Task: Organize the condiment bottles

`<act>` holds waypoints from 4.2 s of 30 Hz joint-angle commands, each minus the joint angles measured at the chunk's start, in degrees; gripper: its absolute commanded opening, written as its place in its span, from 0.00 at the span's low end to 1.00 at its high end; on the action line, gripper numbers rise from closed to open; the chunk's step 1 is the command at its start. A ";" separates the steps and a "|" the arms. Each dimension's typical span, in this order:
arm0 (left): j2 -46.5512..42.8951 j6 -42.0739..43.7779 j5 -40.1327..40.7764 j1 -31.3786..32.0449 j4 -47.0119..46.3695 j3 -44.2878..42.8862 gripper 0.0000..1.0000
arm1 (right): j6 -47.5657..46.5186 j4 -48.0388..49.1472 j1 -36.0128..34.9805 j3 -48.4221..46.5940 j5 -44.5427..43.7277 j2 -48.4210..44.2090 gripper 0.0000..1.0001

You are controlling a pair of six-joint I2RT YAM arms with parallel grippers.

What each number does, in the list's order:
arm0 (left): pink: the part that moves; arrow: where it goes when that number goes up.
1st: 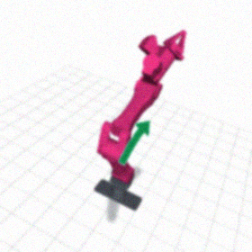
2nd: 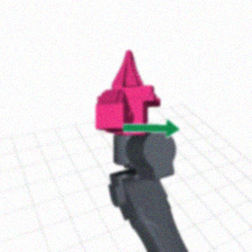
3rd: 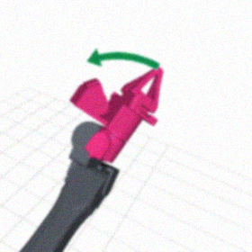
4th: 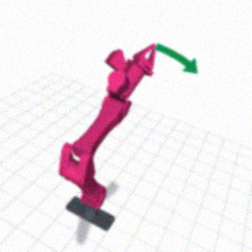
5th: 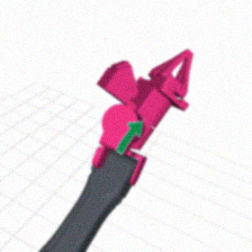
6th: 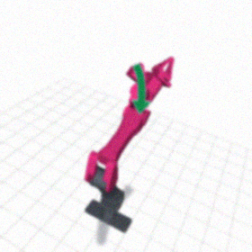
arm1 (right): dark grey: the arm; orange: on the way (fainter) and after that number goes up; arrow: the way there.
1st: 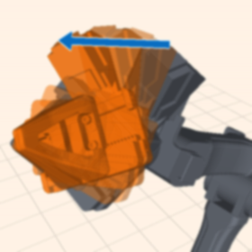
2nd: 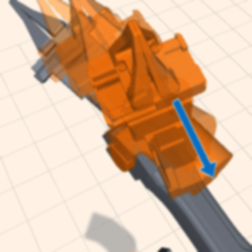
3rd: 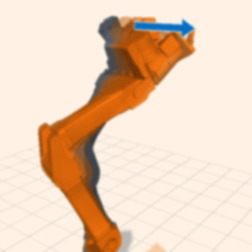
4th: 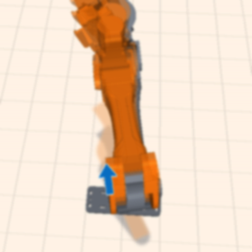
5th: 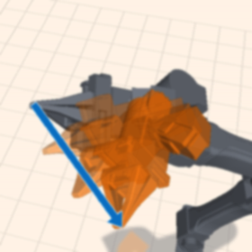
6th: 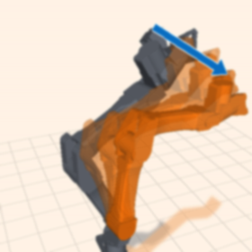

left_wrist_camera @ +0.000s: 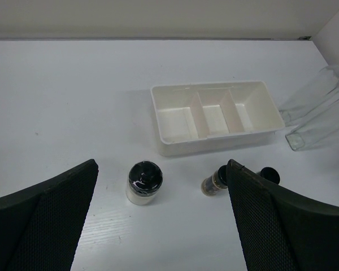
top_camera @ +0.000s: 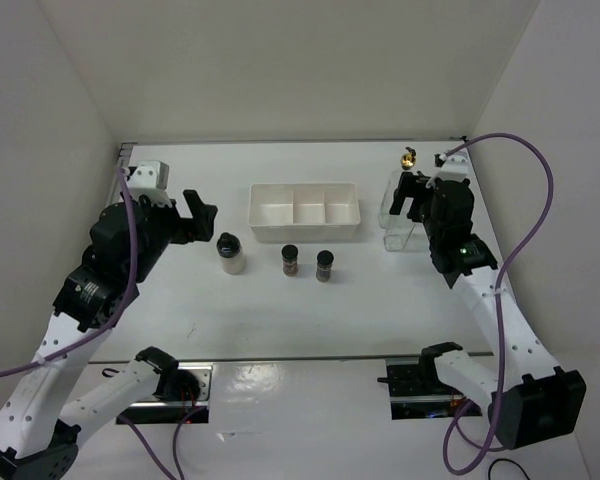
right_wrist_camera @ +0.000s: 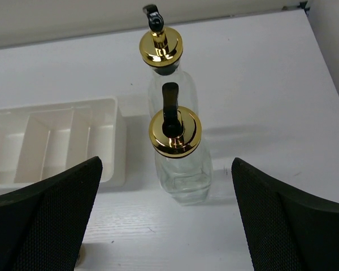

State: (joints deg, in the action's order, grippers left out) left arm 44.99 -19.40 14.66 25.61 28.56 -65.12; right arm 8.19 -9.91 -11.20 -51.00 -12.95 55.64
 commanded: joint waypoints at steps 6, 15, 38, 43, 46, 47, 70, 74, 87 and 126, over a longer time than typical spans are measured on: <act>0.62 2.44 -1.91 0.15 -3.51 -1.50 1.00 | 2.10 4.63 0.30 -1.29 -2.69 3.86 1.00; 0.62 2.96 -1.91 0.15 -4.03 -0.80 1.00 | 2.63 6.83 0.30 -1.29 -5.07 6.68 1.00; 2.47 2.96 -1.38 0.15 -5.09 -0.27 1.00 | 2.10 10.26 0.30 -2.70 -8.50 12.04 0.77; 2.47 2.96 -1.38 0.15 -5.09 -0.27 1.00 | 2.10 10.26 0.30 -2.70 -9.73 12.56 0.73; 2.47 2.96 -1.38 0.15 -5.09 -0.27 1.00 | 2.10 10.26 0.30 -2.70 -9.73 12.57 0.73; 2.47 2.96 -1.38 0.15 -5.09 -0.27 1.00 | 2.10 10.26 0.30 -2.70 -9.73 13.09 0.72; 1.95 2.96 -1.38 0.15 -5.09 0.78 1.00 | 3.15 8.69 0.30 -3.75 -10.25 15.82 0.36; 1.42 2.96 -0.86 0.15 -5.09 0.79 1.00 | 3.15 8.07 0.30 -4.28 -10.25 15.82 0.23; -0.78 2.96 -0.86 0.15 -4.03 1.31 1.00 | 3.68 2.79 0.30 -7.09 -7.01 13.27 0.00; -4.91 0.33 -2.44 0.15 -2.89 2.90 1.00 | -0.10 -6.18 -4.44 -25.20 11.89 14.24 0.00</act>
State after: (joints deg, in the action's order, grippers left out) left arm 40.56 -18.35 12.97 25.61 27.05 -62.43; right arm 8.99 -18.44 -14.81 -71.90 -4.16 69.82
